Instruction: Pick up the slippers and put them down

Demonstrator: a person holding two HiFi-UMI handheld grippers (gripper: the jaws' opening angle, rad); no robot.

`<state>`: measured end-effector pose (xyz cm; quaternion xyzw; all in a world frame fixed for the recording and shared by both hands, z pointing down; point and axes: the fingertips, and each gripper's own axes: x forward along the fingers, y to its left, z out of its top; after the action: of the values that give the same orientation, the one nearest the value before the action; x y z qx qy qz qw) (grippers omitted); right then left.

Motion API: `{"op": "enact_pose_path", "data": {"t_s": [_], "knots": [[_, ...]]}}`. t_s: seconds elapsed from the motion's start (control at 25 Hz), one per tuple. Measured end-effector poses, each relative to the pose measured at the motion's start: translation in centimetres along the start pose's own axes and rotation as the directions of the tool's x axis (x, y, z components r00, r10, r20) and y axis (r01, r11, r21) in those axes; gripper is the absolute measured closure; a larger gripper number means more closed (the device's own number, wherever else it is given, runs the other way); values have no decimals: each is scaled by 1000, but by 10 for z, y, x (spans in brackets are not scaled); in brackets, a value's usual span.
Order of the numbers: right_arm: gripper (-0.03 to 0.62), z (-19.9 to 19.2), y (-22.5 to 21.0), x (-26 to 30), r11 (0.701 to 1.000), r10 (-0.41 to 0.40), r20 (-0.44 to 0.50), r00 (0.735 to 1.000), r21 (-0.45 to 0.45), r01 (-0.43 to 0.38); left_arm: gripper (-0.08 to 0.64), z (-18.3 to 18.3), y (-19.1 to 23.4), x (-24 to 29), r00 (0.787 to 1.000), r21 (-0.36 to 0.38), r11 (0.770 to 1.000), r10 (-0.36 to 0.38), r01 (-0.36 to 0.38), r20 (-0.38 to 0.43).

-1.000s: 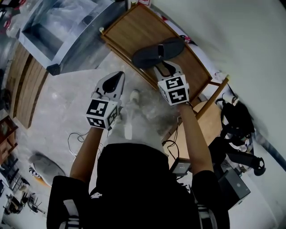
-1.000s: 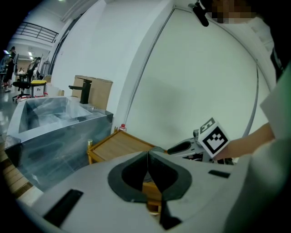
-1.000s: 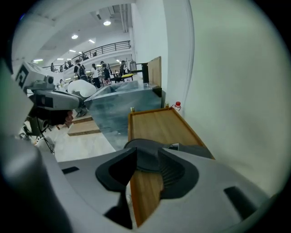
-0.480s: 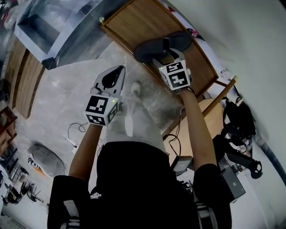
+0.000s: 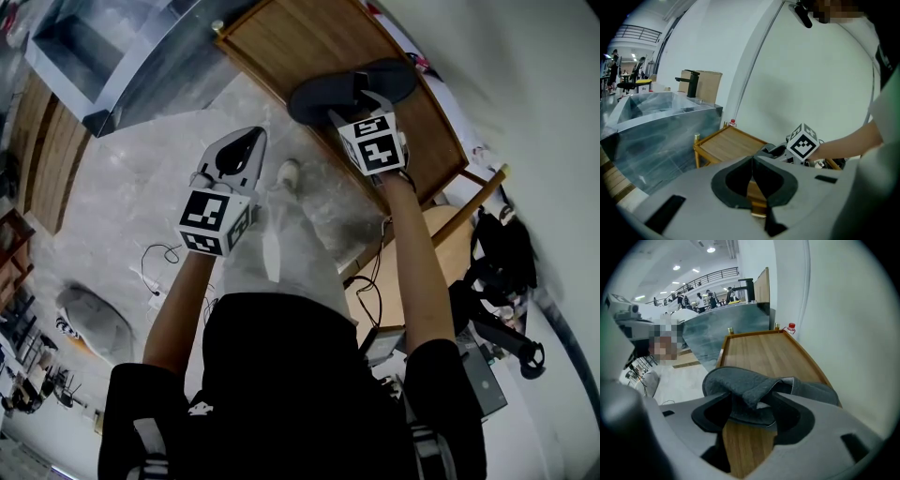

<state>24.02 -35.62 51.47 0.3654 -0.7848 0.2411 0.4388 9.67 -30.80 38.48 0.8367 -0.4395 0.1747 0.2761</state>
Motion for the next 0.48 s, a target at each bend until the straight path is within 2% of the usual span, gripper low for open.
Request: {"op": "enact_pose_path", "data": {"t_s": [0.4, 0.48], "knots": [[426, -1, -1, 3, 1000, -16, -14, 1000, -4, 16, 554, 3, 10, 4, 1000, -9, 1000, 20, -20, 9], [474, -2, -3, 2, 999, -31, -9, 999, -14, 31, 554, 3, 9, 5, 1000, -11, 1000, 21, -21, 9]]}}
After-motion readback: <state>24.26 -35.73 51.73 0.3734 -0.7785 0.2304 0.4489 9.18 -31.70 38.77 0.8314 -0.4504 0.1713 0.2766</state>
